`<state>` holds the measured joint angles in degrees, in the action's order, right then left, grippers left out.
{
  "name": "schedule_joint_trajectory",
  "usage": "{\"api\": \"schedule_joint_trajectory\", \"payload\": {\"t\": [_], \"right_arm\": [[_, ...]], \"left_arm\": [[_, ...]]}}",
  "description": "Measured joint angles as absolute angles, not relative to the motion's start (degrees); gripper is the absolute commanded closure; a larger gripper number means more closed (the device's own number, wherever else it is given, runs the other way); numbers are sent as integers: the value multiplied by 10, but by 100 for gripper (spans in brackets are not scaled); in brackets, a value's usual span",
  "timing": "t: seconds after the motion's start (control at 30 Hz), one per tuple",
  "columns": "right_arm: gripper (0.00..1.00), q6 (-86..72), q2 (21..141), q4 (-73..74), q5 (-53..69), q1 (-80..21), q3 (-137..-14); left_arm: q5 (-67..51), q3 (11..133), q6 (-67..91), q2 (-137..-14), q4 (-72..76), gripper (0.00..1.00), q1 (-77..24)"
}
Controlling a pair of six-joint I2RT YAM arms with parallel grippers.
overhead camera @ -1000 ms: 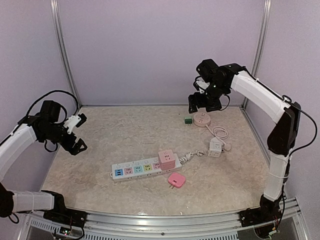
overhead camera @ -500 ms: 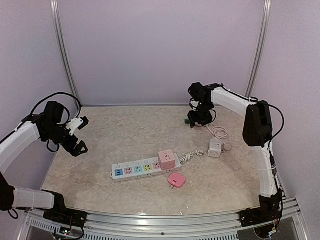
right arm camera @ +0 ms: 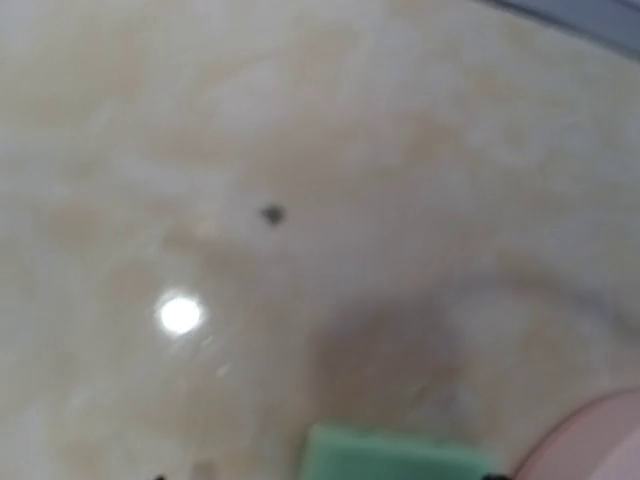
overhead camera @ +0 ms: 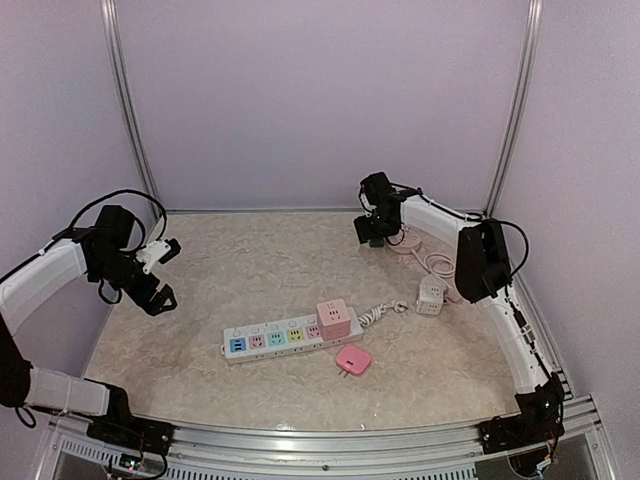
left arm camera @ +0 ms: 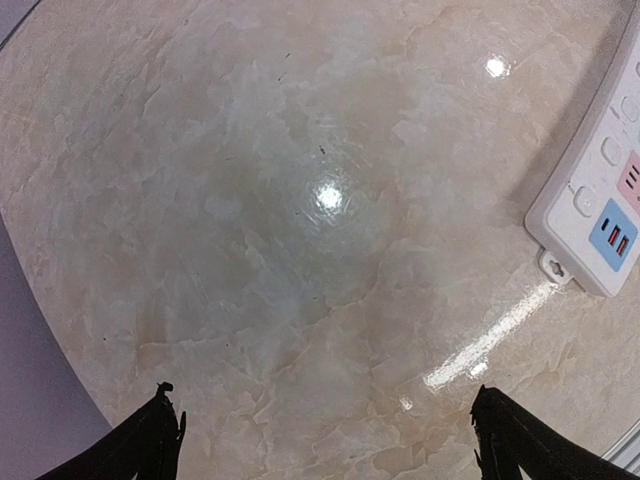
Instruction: Insert the plug
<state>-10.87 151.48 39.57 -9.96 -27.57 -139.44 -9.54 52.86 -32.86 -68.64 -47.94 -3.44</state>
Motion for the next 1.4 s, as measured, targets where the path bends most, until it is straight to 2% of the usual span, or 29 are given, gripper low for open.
{"api": "schedule_joint_trajectory", "payload": {"t": [0.1,0.23,0.47,0.53,0.57,0.6,0.63,0.77,0.9,1.03,1.17,1.27,1.4], "right_arm": [[28,-107,1523,380,-131,-276,-1398],[30,-108,1531,372,-155,-276,-1398],[53,-127,1545,378,-152,-276,-1400],[64,-135,1545,382,-150,-276,-1401],[73,-136,1545,383,-150,-276,-1401],[91,-140,1545,384,-150,-276,-1401],[100,-145,1544,385,-149,-276,-1401],[100,-155,1530,386,-139,-276,-1381],[100,-135,1455,356,-119,-281,-1273],[100,-64,1269,204,-111,-324,-1042],[100,17,1073,-37,-116,-435,-858],[100,72,1005,-190,-114,-530,-817],[100,138,1000,-314,-115,-608,-818]], "left_arm": [[-94,529,-329,-687,-479,1,-34],[-94,529,-329,-688,-479,1,-34],[-91,529,-329,-688,-479,1,-34],[-90,529,-329,-688,-479,1,-34],[-90,529,-329,-688,-479,1,-34],[-90,529,-329,-688,-479,1,-34],[-90,529,-329,-688,-479,1,-34],[-90,529,-329,-688,-479,1,-34],[-92,548,-330,-688,-500,1,-30],[-102,629,-344,-686,-545,1,-12],[-110,726,-360,-672,-585,1,-7],[-134,814,-356,-661,-621,1,-7],[-168,931,-313,-647,-656,5,-18]]}}
